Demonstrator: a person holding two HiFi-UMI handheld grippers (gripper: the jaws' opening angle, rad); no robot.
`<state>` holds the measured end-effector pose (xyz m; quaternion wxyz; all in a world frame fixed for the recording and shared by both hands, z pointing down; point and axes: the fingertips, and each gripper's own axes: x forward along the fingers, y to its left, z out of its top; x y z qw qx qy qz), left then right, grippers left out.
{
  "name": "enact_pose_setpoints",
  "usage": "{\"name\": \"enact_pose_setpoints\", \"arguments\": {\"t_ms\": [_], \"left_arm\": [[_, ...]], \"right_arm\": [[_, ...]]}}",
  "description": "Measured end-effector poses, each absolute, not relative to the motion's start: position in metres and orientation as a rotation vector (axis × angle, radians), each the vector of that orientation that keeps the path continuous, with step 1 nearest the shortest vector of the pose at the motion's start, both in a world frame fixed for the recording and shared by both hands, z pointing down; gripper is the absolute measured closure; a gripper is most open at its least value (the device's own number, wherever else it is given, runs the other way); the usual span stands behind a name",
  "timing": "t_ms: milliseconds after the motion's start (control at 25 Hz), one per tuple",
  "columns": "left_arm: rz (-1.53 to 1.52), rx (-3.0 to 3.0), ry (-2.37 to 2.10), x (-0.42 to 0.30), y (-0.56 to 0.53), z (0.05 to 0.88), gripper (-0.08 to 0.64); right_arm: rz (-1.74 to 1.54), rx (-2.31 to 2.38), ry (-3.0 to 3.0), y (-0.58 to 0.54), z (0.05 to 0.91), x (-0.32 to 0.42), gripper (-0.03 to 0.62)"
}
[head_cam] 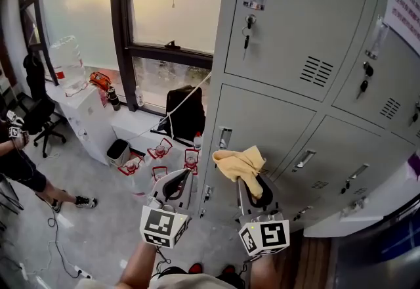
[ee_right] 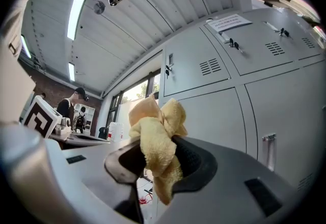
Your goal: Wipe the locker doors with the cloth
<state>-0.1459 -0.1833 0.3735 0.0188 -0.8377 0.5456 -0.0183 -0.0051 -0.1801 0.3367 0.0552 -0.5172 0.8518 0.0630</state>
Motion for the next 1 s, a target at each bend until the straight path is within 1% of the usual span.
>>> {"name": "enact_pose_setpoints", "arguments": {"t_ms": [440,1000], "left_arm": [[-0.030,-2.533,1.785,-0.157,-0.209,0.371,0.537],[-0.012,-2.474,1.898,-0.174,-0.232,0.373,0.537]], "right_arm": [[0.304,-1.414,2.593,-0.238,0.276,-0.034,0.459],[0.290,-1.420,2.617,-0.304,0.269,-0.053,0.459]]}}
